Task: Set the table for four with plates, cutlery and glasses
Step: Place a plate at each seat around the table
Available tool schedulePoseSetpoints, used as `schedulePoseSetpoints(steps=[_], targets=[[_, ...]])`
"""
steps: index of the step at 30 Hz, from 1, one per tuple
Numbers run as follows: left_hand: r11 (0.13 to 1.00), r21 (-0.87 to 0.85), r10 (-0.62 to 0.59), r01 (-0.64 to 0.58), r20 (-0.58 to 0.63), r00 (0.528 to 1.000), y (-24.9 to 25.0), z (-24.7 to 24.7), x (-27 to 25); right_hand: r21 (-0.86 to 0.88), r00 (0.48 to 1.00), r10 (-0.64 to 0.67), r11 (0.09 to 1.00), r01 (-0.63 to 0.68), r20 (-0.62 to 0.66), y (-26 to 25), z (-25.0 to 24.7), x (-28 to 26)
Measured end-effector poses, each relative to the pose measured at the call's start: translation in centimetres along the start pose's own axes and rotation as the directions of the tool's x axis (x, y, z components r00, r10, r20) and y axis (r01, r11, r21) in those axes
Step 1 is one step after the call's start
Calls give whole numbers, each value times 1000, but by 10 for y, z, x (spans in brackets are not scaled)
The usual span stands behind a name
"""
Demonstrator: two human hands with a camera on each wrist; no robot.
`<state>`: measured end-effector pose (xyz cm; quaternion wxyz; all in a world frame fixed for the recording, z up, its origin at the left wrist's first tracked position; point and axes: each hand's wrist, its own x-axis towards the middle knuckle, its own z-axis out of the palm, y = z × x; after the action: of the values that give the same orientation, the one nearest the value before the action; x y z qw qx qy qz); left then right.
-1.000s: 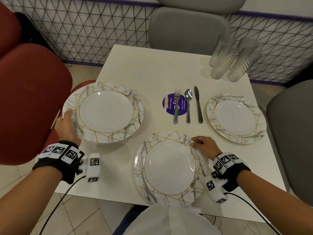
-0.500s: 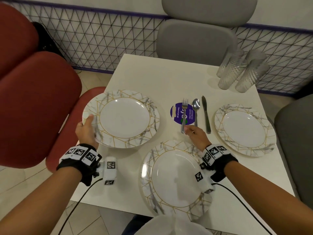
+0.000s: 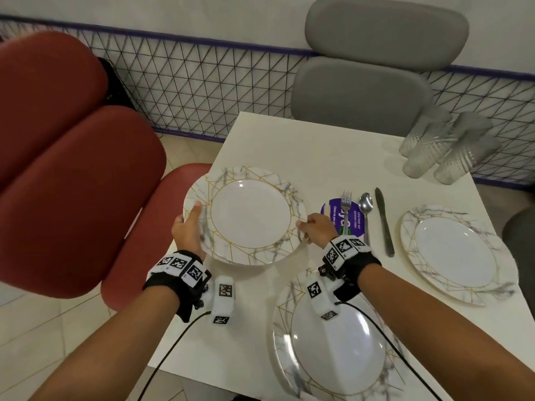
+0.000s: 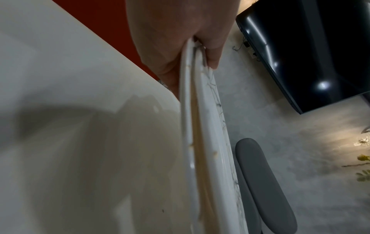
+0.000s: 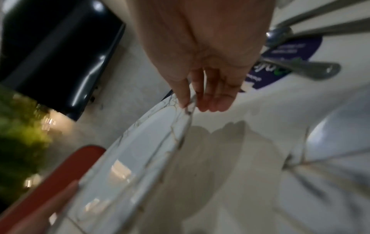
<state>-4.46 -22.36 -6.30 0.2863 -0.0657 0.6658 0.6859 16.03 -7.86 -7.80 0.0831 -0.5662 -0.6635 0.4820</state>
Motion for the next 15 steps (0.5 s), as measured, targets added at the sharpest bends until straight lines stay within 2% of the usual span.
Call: schedulePoseSetpoints(steps=[3, 6, 8, 11, 13, 14, 15], targets=[[1000, 11, -8, 8, 0, 1000, 5, -3, 11, 289, 996, 92, 953, -88, 3, -2, 2, 10], [999, 30, 22, -21, -55, 998, 13, -16, 27, 375, 990, 136, 920, -114, -31, -6, -3, 25], [997, 42, 71, -67, -108, 992, 23, -28, 36, 384, 989, 140, 917, -107, -57, -7, -6, 35], [989, 37, 149, -144, -258, 955, 40, -52, 47, 368, 982, 161, 923, -114, -98, -7, -2, 49], [982, 28, 185, -187, -339, 922, 52, -67, 53, 345, 974, 215, 922, -177, -74, -10, 5, 53], [978, 33, 202, -206, -388, 899, 57, -74, 56, 318, 958, 283, 914, -252, -54, -15, 7, 55], [975, 14, 209, -224, -412, 887, 62, -80, 57, 248, 951, 306, 926, -285, -50, -19, 11, 52]])
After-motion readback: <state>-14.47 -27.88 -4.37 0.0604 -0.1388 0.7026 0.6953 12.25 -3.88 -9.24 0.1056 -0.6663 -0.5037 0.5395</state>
